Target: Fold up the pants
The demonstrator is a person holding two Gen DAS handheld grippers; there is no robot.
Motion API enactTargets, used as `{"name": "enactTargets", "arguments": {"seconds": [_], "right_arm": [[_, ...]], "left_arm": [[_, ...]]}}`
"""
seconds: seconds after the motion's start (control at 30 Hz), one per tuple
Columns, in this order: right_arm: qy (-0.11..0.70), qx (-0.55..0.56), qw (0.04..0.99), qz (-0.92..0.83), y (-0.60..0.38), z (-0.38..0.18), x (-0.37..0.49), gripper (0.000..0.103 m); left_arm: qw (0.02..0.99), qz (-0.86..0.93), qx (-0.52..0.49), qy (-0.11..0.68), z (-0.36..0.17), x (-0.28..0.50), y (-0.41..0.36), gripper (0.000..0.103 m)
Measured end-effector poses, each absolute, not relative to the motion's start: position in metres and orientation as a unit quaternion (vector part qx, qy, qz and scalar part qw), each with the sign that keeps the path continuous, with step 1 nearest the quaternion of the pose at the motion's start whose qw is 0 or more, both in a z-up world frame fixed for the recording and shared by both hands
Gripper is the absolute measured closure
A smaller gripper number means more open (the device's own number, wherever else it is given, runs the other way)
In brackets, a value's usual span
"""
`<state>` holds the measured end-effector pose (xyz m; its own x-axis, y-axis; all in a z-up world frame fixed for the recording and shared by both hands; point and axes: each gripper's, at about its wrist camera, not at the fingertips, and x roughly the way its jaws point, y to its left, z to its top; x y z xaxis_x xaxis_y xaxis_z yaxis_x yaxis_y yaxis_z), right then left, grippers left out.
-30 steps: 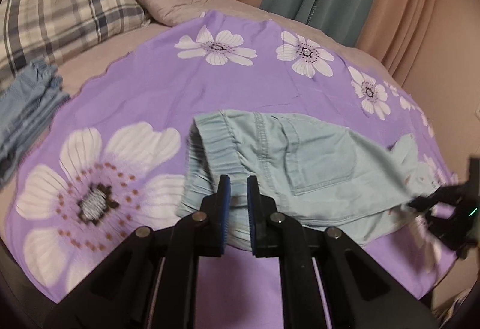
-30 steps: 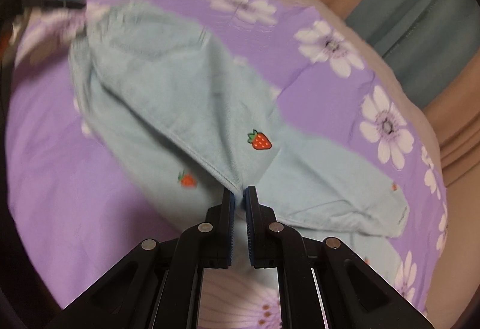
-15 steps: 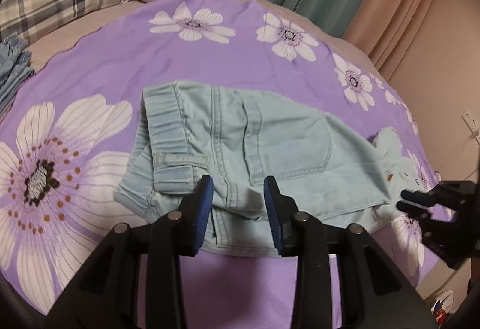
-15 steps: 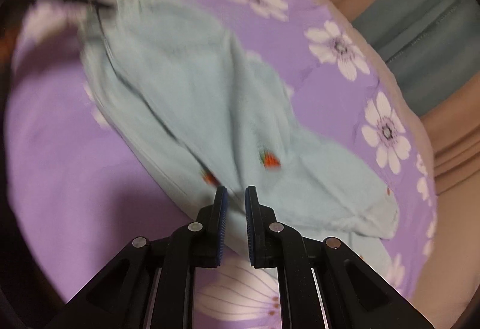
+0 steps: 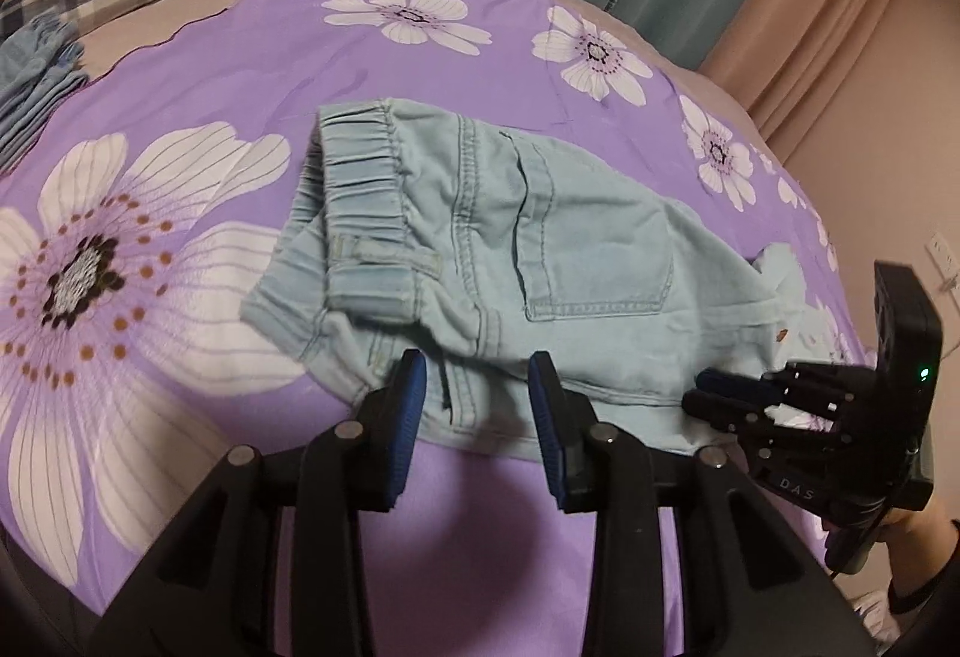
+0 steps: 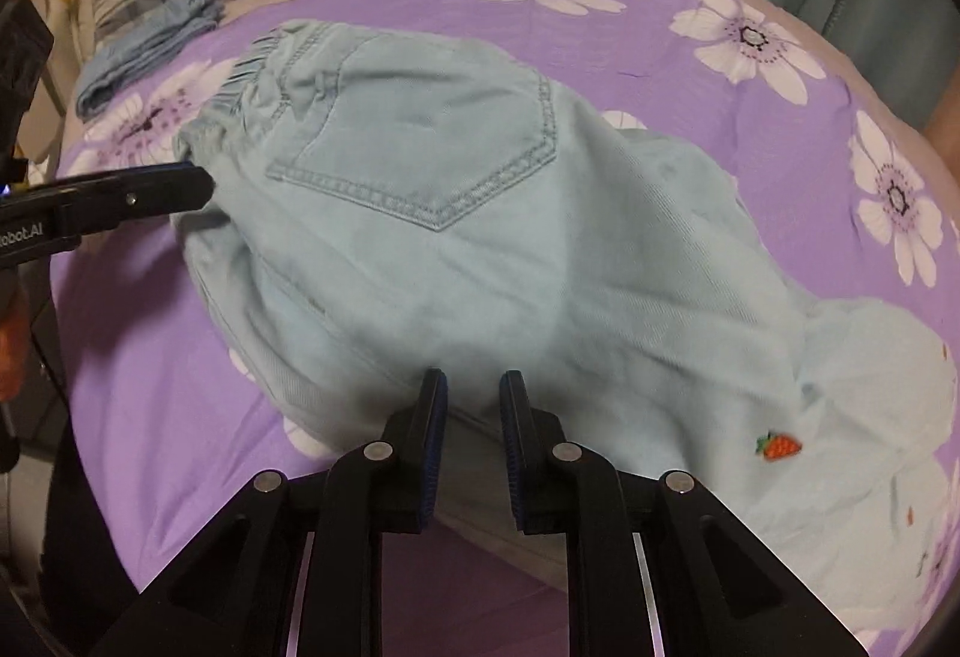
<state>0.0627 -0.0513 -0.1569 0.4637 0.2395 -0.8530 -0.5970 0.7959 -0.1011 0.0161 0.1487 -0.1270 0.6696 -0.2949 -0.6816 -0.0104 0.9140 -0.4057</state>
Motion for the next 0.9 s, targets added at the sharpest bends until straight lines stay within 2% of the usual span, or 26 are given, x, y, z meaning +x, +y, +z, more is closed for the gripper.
{"name": "enactTargets", "arguments": {"seconds": [0.13, 0.3, 0.63, 0.9], "right_arm": [[0.458, -0.186, 0.832, 0.25, -0.059, -0.148, 0.051, 0.087], [0.439, -0.091, 0.848, 0.283, -0.075, -0.124, 0.04, 0.085], [0.413, -0.088, 0.853, 0.306, -0.068, -0.113, 0.035, 0.084], [0.403, -0.106, 0.858, 0.301, -0.059, -0.114, 0.035, 0.084]], "left_arm": [[0.887, -0.084, -0.252, 0.377, -0.121, -0.003, 0.166, 0.065], [0.865, -0.056, -0.349, 0.356, -0.126, -0.028, 0.207, 0.063], [0.848, -0.087, -0.389, 0.349, -0.118, -0.01, 0.202, 0.064], [0.804, -0.087, -0.436, 0.394, -0.141, 0.028, 0.185, 0.064]]}}
